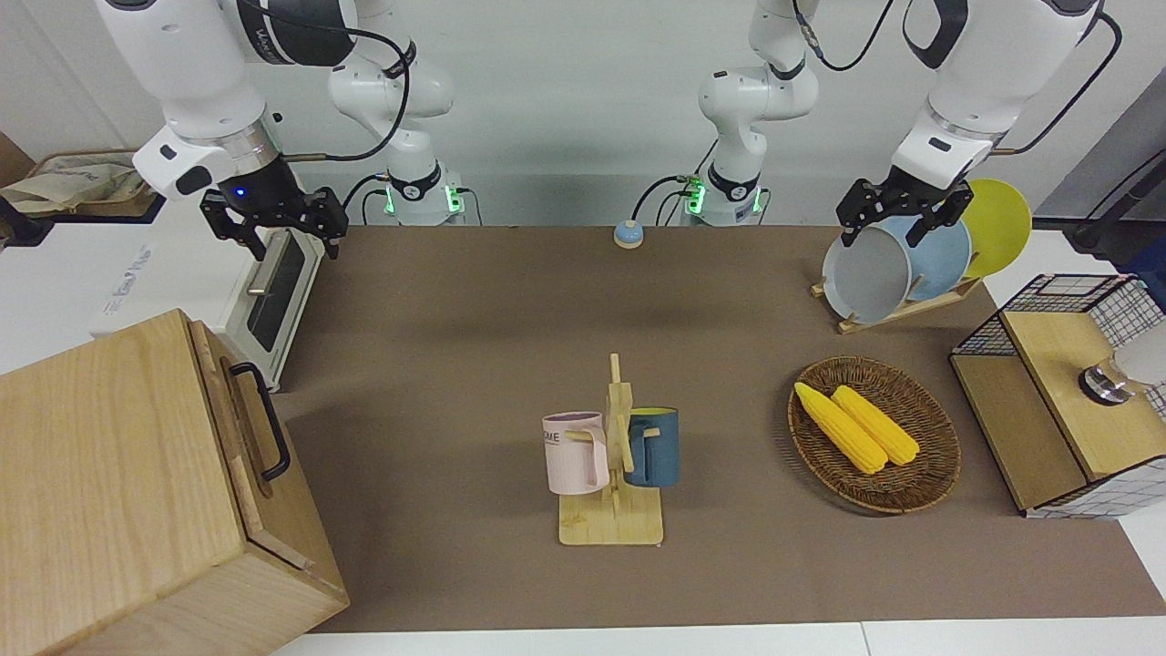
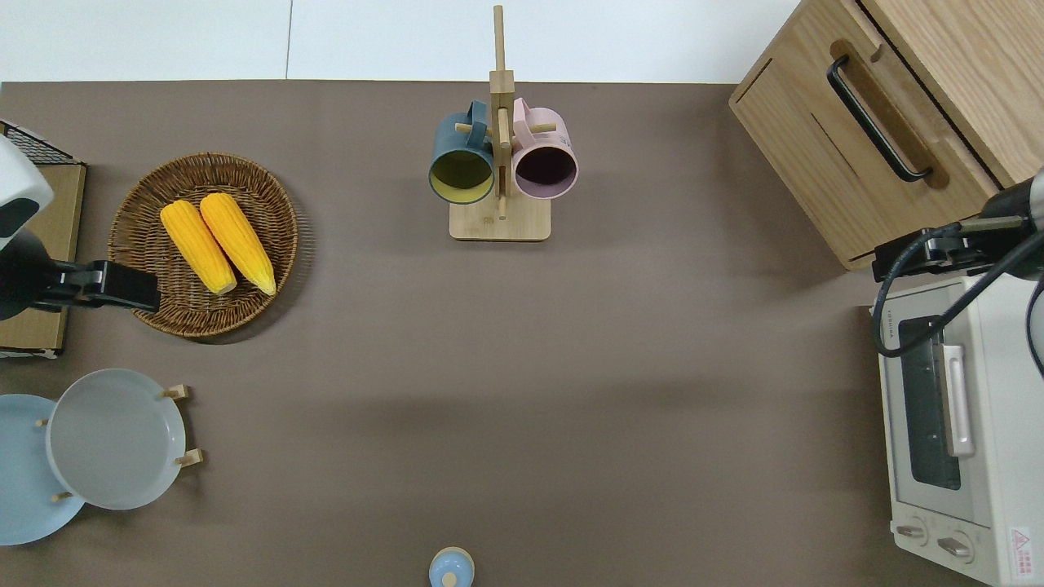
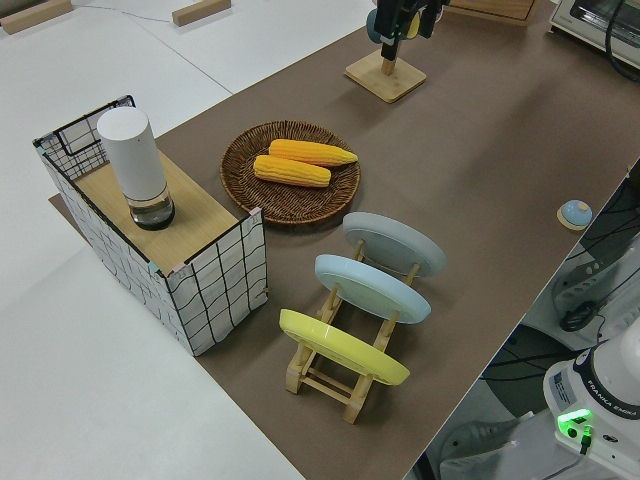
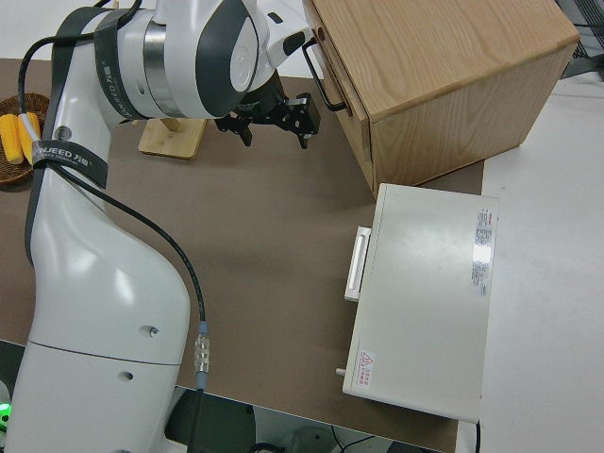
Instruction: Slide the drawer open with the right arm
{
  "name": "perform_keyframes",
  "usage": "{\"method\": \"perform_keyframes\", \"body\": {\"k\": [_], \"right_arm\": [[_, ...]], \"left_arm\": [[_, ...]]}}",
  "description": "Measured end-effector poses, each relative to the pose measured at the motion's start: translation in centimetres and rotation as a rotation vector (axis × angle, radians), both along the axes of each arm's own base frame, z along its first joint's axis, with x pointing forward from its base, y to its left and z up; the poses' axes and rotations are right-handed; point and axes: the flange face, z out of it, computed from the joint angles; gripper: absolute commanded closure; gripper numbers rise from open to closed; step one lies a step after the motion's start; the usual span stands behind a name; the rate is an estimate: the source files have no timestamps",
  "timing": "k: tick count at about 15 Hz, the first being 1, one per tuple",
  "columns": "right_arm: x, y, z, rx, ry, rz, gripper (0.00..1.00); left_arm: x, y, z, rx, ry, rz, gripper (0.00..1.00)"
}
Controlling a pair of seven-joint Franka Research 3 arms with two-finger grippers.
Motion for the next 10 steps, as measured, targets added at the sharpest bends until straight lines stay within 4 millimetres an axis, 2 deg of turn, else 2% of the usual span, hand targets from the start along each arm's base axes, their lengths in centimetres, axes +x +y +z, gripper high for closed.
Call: {"method": "perform_keyframes", "body": {"k": [10], "right_arm": [[0.0, 0.04, 0.91, 0.0, -0.019, 0.001, 0.017]], "left_arm": [[0.0, 0.0, 0.0, 0.0, 0.0, 0.0, 0.01]]}}
